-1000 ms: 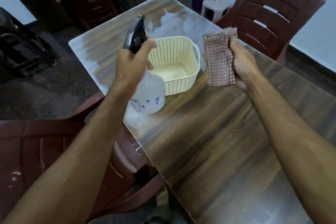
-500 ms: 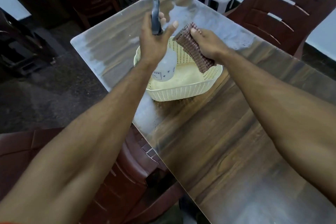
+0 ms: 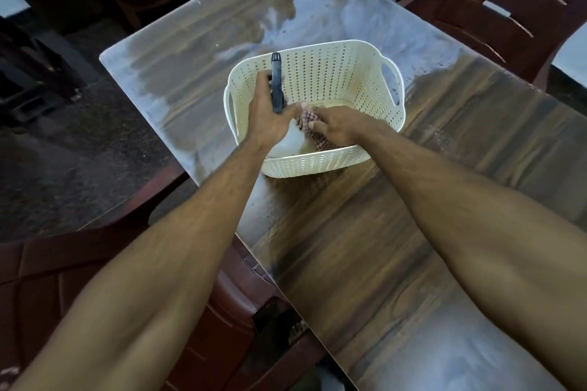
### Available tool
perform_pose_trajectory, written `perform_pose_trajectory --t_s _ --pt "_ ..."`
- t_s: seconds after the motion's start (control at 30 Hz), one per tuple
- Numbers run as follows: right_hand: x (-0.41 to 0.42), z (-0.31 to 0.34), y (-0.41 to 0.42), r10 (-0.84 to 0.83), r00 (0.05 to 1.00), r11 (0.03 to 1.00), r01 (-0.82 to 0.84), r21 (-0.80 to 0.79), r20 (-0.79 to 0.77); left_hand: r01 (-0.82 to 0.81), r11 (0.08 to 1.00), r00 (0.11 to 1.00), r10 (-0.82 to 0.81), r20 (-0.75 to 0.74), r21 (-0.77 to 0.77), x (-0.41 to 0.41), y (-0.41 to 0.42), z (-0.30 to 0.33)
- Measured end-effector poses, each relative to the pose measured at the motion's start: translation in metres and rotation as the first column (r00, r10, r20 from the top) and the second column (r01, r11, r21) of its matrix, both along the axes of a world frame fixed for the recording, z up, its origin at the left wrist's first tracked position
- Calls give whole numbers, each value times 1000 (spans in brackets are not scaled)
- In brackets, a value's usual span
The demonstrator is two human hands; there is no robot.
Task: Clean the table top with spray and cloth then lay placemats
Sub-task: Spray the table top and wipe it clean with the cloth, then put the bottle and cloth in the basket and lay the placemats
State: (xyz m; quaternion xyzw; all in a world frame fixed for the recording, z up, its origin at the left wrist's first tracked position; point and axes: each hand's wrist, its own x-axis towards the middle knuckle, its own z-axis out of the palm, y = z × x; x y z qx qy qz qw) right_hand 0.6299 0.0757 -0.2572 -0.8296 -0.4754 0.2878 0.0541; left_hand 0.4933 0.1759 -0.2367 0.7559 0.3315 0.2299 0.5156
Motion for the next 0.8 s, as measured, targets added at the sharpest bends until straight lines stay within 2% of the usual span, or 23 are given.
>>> perform_pose_trajectory --t_s 0.23,0.33,0.47,0.53,0.63,0.7,0.8 --pt "-1 20 -3 -80 997 996 79 32 21 113 994 960 -108 -258 4 -22 2 19" --pt "-5 33 -8 -144 988 984 137 113 54 150 988 942 -150 -302 -24 -32 1 31" --pt "-19 50 -20 -257 966 919 241 311 11 122 986 961 -146 -234 -111 -55 -7 49" --pt "-31 59 -30 -307 952 855 281 437 -12 56 997 972 -66 -227 -51 -68 -19 57" --pt "-48 69 -49 -369 929 751 324 576 -42 -72 994 989 81 -125 76 -83 -38 61" --pt "-57 73 -65 -419 907 689 344 638 -36 -93 984 993 103 -63 154 -85 -54 63" --pt "-66 77 -94 -495 869 607 369 703 -29 -30 972 999 34 -11 235 -81 -82 67"
